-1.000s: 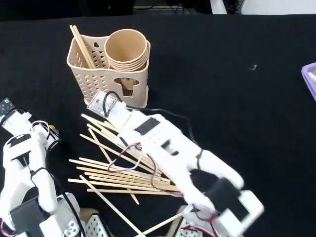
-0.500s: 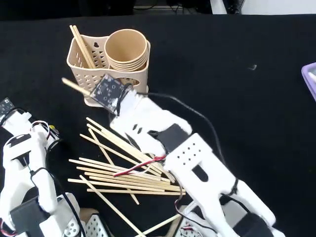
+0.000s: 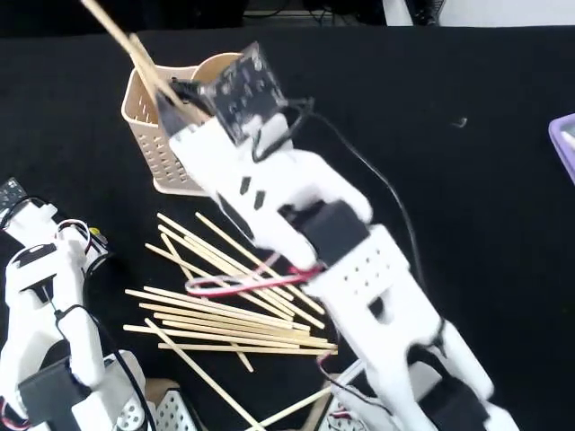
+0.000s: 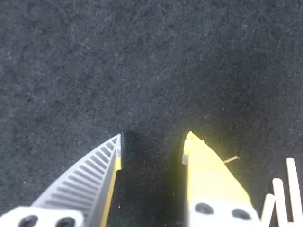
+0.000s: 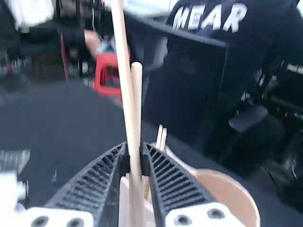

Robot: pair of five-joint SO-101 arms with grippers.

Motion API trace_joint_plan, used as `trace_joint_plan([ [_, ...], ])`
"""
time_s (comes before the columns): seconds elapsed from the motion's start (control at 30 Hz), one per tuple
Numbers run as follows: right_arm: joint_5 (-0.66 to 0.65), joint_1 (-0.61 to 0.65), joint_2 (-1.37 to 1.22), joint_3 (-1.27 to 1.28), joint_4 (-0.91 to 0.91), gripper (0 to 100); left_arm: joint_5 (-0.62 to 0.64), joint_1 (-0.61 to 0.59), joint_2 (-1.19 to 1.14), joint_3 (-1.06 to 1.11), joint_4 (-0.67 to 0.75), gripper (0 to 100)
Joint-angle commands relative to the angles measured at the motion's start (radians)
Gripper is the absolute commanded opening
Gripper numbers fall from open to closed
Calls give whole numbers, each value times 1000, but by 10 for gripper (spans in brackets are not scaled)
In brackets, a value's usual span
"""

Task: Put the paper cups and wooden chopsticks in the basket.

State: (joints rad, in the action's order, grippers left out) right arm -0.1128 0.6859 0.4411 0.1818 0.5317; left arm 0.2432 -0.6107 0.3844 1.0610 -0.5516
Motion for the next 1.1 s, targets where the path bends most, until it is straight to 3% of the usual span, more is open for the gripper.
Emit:
trace_joint_plan([
  [0.0,52,5,-84,-120,-138,11,3,-8,3,-7,15,212],
  [0.17,66,5,-205,-251,-235,11,3,-8,3,-7,15,212],
  [0.57,66,-15,-579,-786,-245,11,3,-4,3,-8,15,212],
  [0.8,68,-68,-839,-1070,-195,11,3,-2,3,-10,15,212],
  [1.07,69,-69,-1015,-1194,-91,11,3,-2,3,-10,15,212],
])
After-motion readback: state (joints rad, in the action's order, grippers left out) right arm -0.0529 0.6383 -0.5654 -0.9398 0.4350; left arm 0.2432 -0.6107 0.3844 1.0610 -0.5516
